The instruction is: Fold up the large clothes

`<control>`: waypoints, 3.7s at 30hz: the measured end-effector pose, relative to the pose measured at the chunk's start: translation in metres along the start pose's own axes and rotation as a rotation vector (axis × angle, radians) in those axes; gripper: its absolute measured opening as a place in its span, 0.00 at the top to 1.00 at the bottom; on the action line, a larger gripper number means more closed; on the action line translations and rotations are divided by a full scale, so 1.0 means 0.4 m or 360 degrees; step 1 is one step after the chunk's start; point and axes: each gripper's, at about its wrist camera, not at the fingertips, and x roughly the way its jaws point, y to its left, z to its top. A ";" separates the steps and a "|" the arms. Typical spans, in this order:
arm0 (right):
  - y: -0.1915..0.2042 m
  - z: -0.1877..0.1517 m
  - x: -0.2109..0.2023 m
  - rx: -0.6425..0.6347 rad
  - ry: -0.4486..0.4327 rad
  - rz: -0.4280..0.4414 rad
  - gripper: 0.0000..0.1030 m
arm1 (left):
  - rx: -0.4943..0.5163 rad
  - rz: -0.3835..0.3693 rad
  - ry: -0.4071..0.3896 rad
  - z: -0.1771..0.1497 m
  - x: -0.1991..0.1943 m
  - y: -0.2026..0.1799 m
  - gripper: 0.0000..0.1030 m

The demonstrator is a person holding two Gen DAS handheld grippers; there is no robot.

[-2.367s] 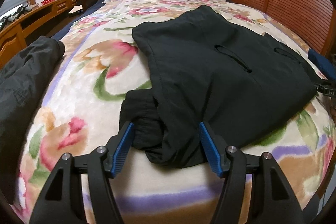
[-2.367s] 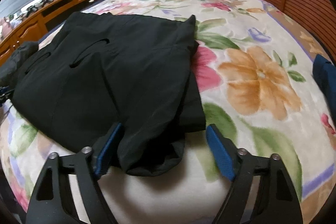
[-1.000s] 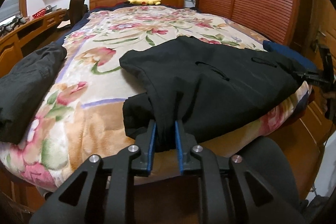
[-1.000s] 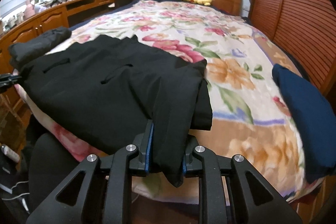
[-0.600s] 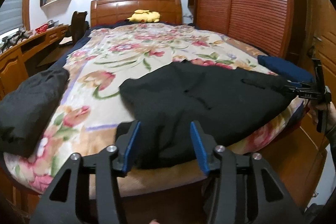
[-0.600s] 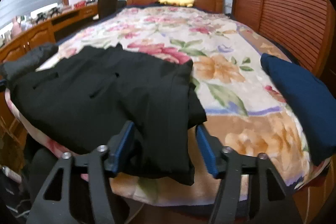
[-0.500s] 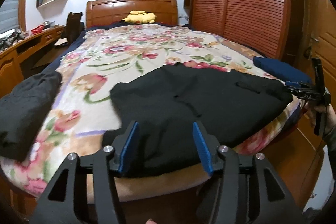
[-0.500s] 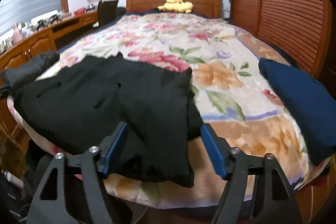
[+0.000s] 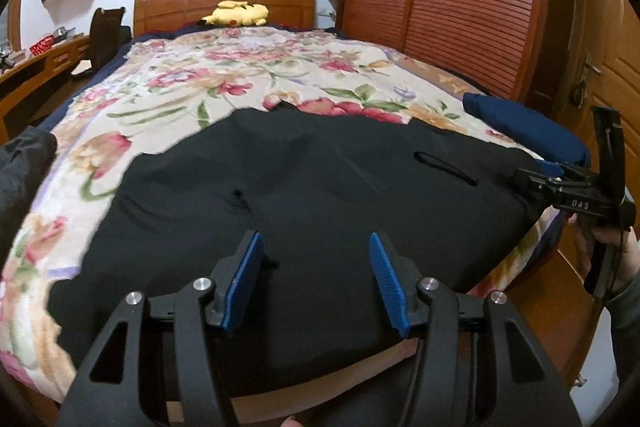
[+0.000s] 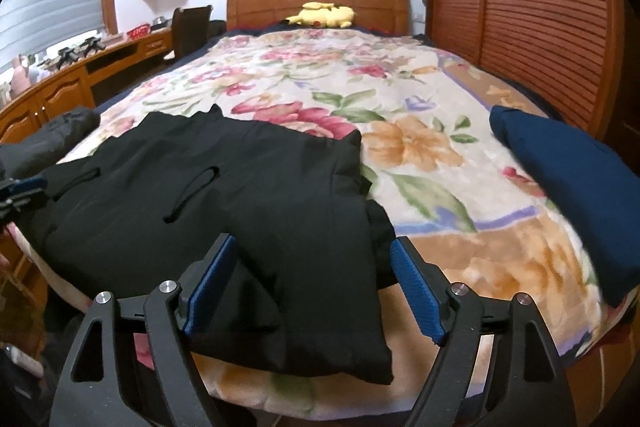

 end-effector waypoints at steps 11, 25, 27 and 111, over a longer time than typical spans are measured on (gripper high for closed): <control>-0.029 -0.033 0.040 0.0044 0.0105 -0.0036 0.16 | 0.0053 0.0019 0.0051 -0.034 0.078 -0.043 0.45; -0.046 -0.068 0.082 0.0116 0.0187 0.0071 0.13 | 0.0038 0.0022 0.0043 -0.044 0.094 -0.044 0.43; -0.044 -0.069 0.084 0.0112 0.0192 0.0077 0.13 | 0.0035 0.0012 0.0044 -0.043 0.095 -0.042 0.43; 0.628 0.124 0.142 -0.0542 0.0168 0.0653 0.30 | -0.0176 0.0230 -0.0286 -0.010 -0.322 0.284 0.42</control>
